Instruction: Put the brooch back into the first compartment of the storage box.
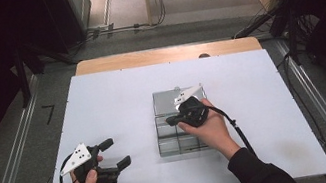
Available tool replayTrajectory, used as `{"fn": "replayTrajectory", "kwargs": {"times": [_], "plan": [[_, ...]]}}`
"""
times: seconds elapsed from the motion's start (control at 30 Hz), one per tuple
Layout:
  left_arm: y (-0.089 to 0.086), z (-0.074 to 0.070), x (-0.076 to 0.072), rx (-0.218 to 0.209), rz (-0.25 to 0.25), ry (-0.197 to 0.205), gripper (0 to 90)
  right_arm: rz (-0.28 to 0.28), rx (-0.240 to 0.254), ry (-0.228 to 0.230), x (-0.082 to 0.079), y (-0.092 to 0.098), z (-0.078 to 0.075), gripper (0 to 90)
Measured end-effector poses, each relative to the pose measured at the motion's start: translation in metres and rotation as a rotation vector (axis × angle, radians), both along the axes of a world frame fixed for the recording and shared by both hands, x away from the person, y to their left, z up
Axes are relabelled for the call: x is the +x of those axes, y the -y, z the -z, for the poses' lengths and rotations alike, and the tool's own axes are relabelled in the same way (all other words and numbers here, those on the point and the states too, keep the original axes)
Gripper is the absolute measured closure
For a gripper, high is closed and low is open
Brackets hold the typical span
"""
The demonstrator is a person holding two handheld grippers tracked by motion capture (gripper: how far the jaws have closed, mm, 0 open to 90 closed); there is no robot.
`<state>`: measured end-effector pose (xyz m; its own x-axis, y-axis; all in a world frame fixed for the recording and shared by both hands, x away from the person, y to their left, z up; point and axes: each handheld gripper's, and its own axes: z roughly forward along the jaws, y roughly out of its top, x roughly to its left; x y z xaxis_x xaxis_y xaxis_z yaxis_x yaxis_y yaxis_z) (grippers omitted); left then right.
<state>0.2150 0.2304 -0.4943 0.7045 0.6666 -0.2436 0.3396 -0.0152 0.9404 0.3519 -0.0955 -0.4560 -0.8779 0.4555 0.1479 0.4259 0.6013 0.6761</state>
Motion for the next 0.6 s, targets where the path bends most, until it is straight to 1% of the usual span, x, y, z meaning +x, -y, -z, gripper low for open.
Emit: {"fn": "replayTrajectory", "kwargs": {"times": [0.33,0.6], "plan": [[0.0,0.0,0.0,-0.001,-0.001,0.0,6.0,0.002,-0.03,-0.014,0.001,-0.005,0.01,88.0],[0.0,0.0,0.0,-0.001,0.0,0.002,6.0,0.0,-0.055,-0.015,0.002,-0.007,0.013,88.0]]}}
